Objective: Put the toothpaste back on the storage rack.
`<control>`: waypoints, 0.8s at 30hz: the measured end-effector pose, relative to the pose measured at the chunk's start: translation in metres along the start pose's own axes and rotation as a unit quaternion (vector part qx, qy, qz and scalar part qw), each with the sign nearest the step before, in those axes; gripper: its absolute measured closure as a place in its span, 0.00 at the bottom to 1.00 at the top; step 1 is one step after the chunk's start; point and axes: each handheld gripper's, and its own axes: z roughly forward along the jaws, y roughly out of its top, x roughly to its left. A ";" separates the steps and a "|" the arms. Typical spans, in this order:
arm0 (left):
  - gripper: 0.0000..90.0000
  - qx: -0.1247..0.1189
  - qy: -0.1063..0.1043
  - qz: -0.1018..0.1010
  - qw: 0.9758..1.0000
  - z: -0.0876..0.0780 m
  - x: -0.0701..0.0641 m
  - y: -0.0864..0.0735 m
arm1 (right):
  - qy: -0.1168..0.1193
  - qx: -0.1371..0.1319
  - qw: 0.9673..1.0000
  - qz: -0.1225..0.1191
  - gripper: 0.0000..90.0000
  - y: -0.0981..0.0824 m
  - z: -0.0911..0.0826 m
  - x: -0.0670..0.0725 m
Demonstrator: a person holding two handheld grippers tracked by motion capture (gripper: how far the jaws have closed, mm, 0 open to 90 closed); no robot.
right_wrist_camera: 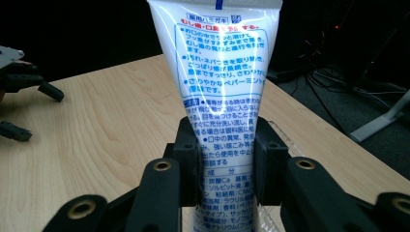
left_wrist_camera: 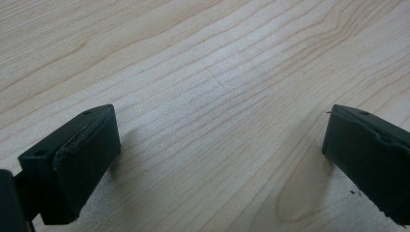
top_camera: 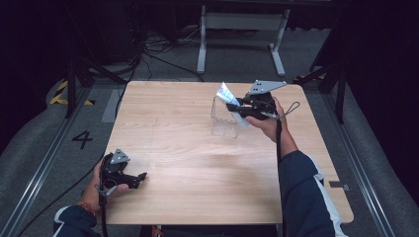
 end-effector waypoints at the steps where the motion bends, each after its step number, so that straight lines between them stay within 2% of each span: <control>1: 0.01 0.000 0.000 0.000 1.000 0.000 0.000 0.000 | 0.000 0.000 1.000 0.000 0.77 0.000 0.000 0.000; 24: 0.01 -0.001 -0.001 -0.002 1.000 0.000 0.000 0.000 | -0.009 -0.007 1.000 0.001 0.77 0.013 0.025 -0.015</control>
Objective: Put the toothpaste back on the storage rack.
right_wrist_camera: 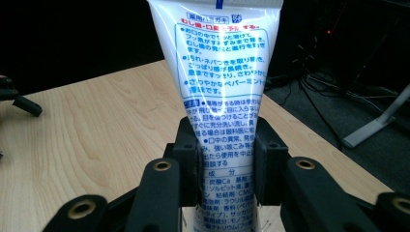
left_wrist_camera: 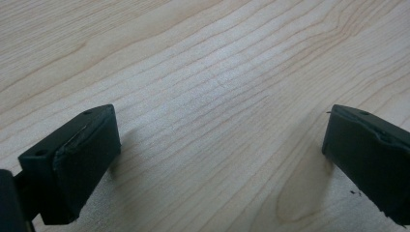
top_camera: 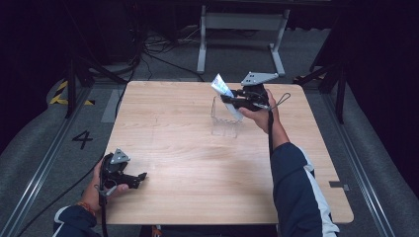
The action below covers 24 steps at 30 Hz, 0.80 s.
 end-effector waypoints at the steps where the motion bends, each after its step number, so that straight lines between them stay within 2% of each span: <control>1: 0.01 0.000 0.000 0.000 1.000 0.000 0.000 0.000 | 0.000 0.000 1.000 0.000 0.77 0.000 0.000 0.000; 13: 0.01 0.000 0.001 0.001 1.000 0.000 0.000 0.000 | 0.000 0.001 1.000 0.009 0.77 -0.008 0.018 -0.008; 22: 0.01 0.000 0.002 0.002 1.000 0.000 0.000 0.000 | -0.006 -0.006 1.000 0.023 0.77 -0.019 0.023 -0.020; 24: 0.01 0.000 0.002 0.002 1.000 0.000 0.000 0.000 | -0.014 -0.004 1.000 0.022 0.77 -0.024 0.026 -0.021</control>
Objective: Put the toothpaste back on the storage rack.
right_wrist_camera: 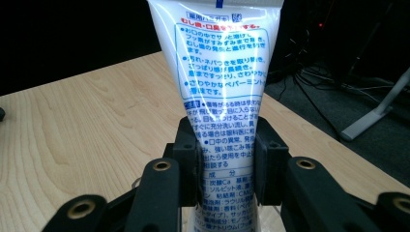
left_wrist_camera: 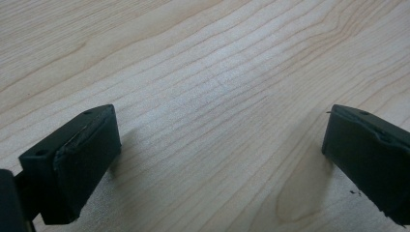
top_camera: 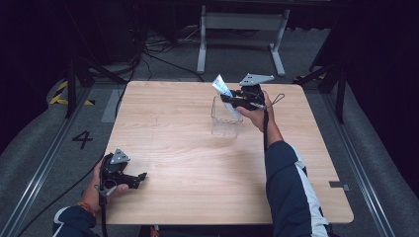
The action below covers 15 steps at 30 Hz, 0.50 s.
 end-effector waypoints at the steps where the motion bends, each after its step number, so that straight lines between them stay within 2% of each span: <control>1: 0.01 0.001 -0.001 -0.002 1.000 0.000 0.000 0.000 | 0.004 0.000 1.000 0.002 0.77 -0.002 0.001 -0.001; 9: 0.01 0.000 -0.001 -0.001 1.000 -0.001 -0.001 -0.001 | 0.003 0.002 1.000 0.003 0.77 -0.014 0.006 -0.004; 15: 0.01 0.000 -0.001 0.000 1.000 -0.001 -0.001 -0.001 | 0.001 -0.005 1.000 0.004 0.77 -0.019 0.005 -0.005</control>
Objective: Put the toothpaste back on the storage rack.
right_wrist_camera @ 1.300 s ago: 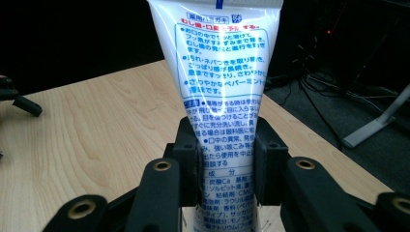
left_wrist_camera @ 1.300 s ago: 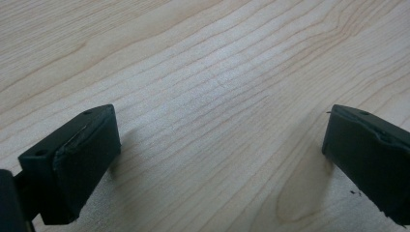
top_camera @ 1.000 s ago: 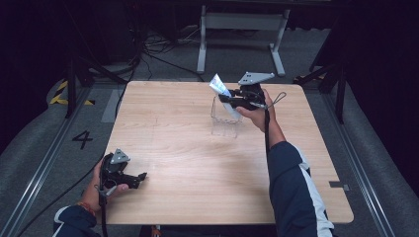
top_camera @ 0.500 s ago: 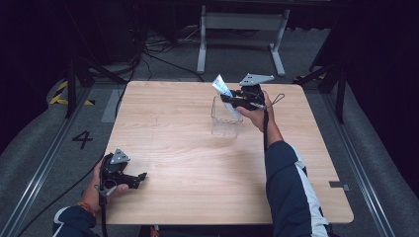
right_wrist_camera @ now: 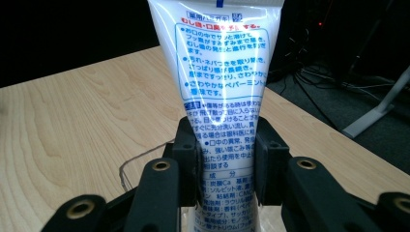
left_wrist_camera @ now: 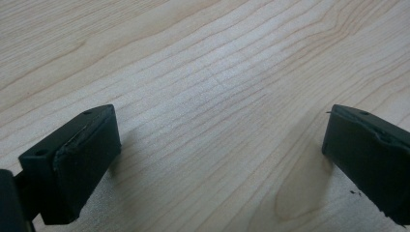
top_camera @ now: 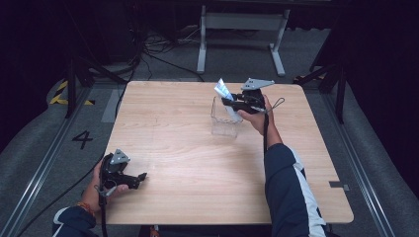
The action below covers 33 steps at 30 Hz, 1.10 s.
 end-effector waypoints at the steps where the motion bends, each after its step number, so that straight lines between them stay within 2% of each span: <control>1: 0.01 0.000 0.000 -0.001 1.000 0.000 0.000 0.000 | -0.001 -0.003 1.000 -0.003 0.76 -0.001 -0.001 0.000; 8: 0.01 0.000 0.000 -0.001 1.000 0.000 0.000 0.000 | 0.006 -0.012 1.000 0.000 0.76 -0.008 -0.005 0.002; 16: 0.01 0.000 0.000 0.000 1.000 0.000 0.000 0.000 | 0.011 0.004 1.000 -0.006 0.76 -0.014 -0.006 0.005; 21: 0.01 0.000 0.000 -0.001 1.000 0.000 0.000 0.000 | 0.014 0.009 1.000 -0.002 0.76 -0.019 -0.009 0.004; 28: 0.01 0.000 0.000 -0.001 1.000 0.000 0.000 0.000 | 0.011 0.022 1.000 -0.007 0.75 -0.025 -0.008 0.005; 33: 0.01 0.000 0.000 -0.001 1.000 0.000 0.000 0.000 | 0.010 0.048 0.999 -0.019 0.75 -0.025 -0.002 0.007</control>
